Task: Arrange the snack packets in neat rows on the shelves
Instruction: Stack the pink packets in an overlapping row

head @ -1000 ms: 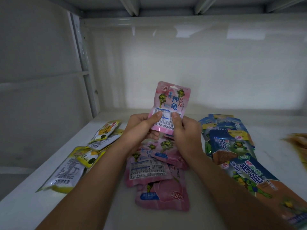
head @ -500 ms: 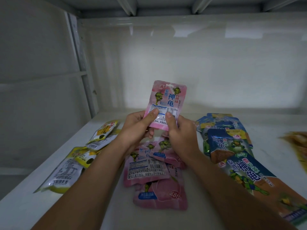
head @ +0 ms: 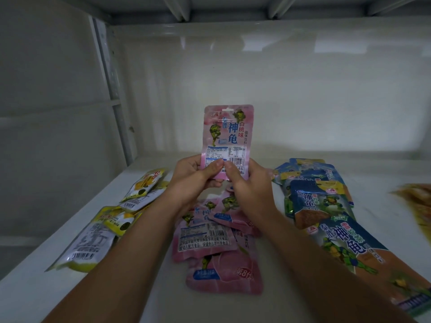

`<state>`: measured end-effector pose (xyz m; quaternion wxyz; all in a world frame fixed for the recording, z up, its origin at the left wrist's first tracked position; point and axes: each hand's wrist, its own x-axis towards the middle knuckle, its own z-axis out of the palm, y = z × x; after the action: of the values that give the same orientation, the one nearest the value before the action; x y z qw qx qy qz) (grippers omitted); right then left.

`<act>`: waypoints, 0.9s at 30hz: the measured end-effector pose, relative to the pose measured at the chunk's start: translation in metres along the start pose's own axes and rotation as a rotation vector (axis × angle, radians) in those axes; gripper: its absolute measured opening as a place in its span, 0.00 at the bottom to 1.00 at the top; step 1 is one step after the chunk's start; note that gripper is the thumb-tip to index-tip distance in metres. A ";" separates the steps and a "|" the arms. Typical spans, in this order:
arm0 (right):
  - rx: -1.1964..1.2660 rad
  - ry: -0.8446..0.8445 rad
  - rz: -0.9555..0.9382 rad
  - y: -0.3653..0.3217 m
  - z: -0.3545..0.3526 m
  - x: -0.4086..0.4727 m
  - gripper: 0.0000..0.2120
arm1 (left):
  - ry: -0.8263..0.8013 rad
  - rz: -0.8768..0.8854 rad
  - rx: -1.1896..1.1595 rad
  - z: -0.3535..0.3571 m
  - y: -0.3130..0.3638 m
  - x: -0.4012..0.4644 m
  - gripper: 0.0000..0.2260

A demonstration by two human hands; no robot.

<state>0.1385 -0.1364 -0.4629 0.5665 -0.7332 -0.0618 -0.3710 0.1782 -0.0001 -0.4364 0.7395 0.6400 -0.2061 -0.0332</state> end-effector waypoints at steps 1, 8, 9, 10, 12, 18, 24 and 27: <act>0.003 0.002 0.003 -0.001 0.000 -0.001 0.16 | 0.001 -0.004 0.003 0.000 -0.001 0.000 0.09; 0.015 0.081 0.024 0.000 -0.002 0.005 0.13 | 0.027 -0.011 0.030 0.001 0.001 0.000 0.11; -0.001 0.083 0.021 0.000 -0.001 0.005 0.17 | 0.030 -0.011 0.037 0.001 0.001 0.000 0.11; -0.019 0.086 0.010 0.000 -0.001 0.004 0.20 | 0.028 -0.013 0.043 0.002 0.001 0.000 0.11; -0.066 0.091 -0.016 -0.003 -0.002 0.002 0.23 | 0.029 -0.015 0.051 0.002 0.001 -0.001 0.11; -0.033 0.071 -0.002 -0.005 -0.003 0.002 0.23 | 0.074 0.033 0.090 0.002 0.000 0.000 0.09; -0.032 0.048 0.068 0.000 -0.002 0.004 0.11 | 0.034 0.038 0.127 0.003 0.000 -0.003 0.10; -0.028 0.049 0.105 0.001 -0.003 0.005 0.06 | 0.007 0.002 0.113 0.003 0.001 -0.003 0.09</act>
<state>0.1408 -0.1412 -0.4607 0.5764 -0.7339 -0.0042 -0.3594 0.1738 -0.0021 -0.4362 0.7029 0.6807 -0.2056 -0.0188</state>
